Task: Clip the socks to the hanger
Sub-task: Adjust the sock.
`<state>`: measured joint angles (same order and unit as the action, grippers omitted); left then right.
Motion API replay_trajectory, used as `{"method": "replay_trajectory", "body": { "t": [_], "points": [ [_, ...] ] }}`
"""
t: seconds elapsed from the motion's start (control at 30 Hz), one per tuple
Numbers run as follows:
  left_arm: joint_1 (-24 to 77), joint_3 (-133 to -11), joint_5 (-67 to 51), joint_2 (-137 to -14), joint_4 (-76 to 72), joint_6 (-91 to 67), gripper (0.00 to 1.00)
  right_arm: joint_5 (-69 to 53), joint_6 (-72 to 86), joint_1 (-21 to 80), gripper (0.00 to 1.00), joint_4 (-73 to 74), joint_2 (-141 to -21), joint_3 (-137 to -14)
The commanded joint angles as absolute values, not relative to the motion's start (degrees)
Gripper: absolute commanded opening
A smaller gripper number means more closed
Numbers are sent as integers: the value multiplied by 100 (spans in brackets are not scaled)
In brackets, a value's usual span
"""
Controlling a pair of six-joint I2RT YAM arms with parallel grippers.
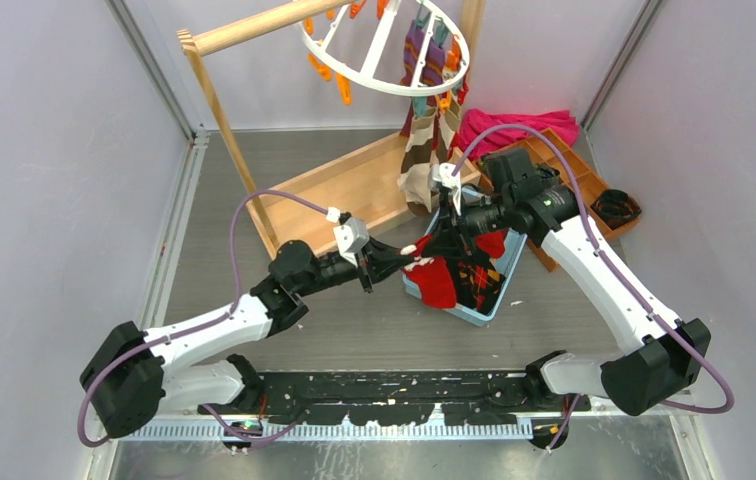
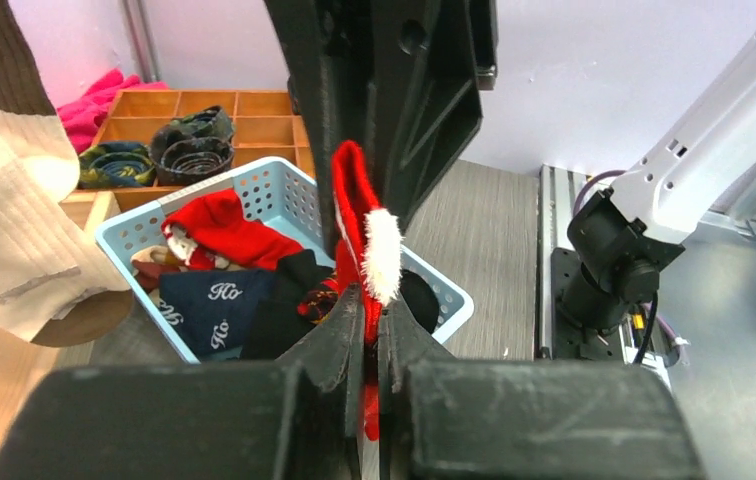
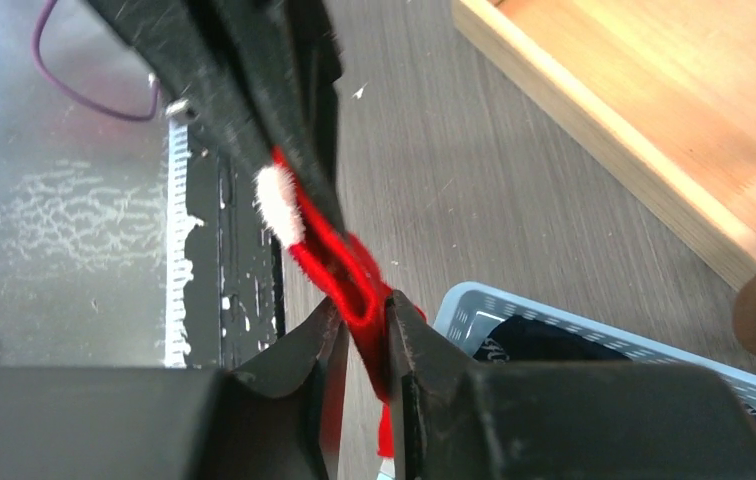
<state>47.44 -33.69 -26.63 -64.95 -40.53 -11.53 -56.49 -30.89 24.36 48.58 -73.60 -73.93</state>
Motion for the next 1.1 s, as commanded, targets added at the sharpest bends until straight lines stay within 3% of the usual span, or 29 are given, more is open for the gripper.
{"method": "replay_trajectory", "body": {
  "t": [0.0, 0.2, 0.4, 0.47, 0.7, 1.07],
  "points": [
    [5096, -3159, -1466, -6219, -4624, -1042, 0, -5384, -1804, 2418, 26, 3774, -7202, -7407],
    [5414, -2862, -493, -6198, -5082, -1065, 0, -5104, -1346, 2411, 29, 3360, -7240, -7312],
    [5493, -2817, -229, -6136, -5221, -1081, 0, -5040, -1270, 2370, 29, 3278, -7213, -7287],
    [5498, -2813, -233, -6124, -5221, -1081, 0, -5158, -1247, 2372, 26, 3241, -7221, -7258],
    [5511, -2855, -355, -6116, -5221, -1149, 0, -5286, -1019, 2370, 2, 2994, -7250, -7173],
    [5511, -2862, -425, -6095, -5169, -1256, 0, -5332, -581, 2366, 3, 2619, -7300, -7055]
  ]
}}
